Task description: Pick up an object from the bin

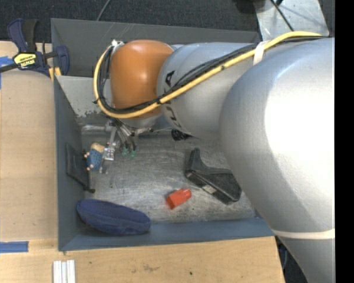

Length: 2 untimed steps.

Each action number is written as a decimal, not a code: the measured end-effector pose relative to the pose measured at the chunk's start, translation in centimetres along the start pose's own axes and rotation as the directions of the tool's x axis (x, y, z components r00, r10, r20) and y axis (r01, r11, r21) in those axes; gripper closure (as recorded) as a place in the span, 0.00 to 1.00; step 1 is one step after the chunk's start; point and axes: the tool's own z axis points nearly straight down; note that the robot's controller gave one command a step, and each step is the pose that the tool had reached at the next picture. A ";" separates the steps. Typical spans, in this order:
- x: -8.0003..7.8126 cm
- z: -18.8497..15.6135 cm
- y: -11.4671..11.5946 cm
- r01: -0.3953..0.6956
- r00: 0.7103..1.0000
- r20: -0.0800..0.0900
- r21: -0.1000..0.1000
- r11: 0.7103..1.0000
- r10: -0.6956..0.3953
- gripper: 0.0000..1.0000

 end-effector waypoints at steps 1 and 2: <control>-0.2 -0.4 0.0 -0.002 1.000 0.006 -0.003 1.000 0.002 1.00; -0.2 -0.4 0.0 -0.002 1.000 0.006 -0.003 1.000 0.002 0.00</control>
Offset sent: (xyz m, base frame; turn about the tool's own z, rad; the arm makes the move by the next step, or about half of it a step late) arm 0.0000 0.0000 0.0000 0.0000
